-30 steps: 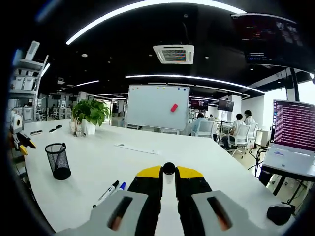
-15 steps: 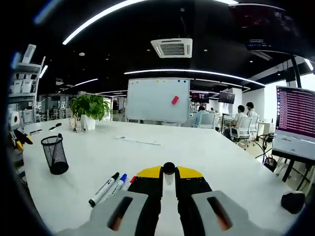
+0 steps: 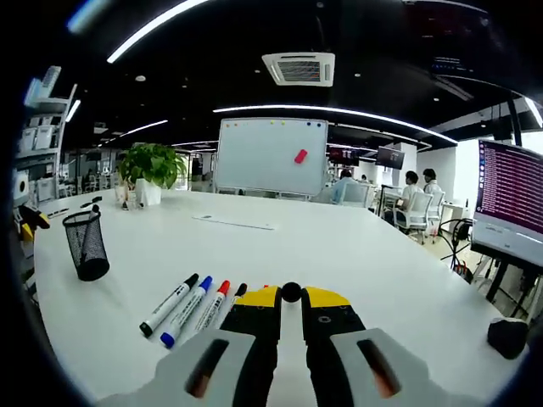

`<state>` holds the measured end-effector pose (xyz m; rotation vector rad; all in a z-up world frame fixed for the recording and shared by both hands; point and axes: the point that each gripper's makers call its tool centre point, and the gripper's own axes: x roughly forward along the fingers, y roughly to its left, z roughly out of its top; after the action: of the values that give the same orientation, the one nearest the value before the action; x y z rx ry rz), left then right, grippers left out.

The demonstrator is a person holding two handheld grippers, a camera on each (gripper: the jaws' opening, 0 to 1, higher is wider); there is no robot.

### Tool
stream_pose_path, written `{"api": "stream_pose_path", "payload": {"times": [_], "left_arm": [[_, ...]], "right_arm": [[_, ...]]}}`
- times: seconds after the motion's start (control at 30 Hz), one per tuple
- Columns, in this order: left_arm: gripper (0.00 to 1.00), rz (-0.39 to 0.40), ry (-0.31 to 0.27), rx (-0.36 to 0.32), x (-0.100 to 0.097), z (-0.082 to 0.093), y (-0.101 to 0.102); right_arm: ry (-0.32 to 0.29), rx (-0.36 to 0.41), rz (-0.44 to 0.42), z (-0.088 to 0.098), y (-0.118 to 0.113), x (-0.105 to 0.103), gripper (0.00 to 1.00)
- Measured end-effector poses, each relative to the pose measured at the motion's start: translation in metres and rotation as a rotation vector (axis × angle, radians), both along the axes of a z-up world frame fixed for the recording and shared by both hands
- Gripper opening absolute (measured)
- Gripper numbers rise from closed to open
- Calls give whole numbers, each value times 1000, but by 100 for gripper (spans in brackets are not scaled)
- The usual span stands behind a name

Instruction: Pick up the whiteboard markers from the pen holder and place them facing the whiteboard neatly

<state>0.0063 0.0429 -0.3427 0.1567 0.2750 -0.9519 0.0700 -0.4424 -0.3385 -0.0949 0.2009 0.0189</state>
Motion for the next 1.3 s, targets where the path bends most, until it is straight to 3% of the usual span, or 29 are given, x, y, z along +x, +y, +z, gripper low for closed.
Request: {"api": "stream_pose_path", "payload": {"times": [0.3,0.6,1.2,1.3], "left_arm": [[45,-5,-2,2,-2,0,-1],[45,1,-1,0,-1,0,3],[45,3,1,1,0,-1,4],[45,3,1,1,1,-1,4]], "right_arm": [[93,27,-9,-26,-2,0,12],[180,-30,-10,-47,-5,-5,13],[247,-37,14,-65,3,-11,13],[260,-47,24,-68,14,-16,13]]}}
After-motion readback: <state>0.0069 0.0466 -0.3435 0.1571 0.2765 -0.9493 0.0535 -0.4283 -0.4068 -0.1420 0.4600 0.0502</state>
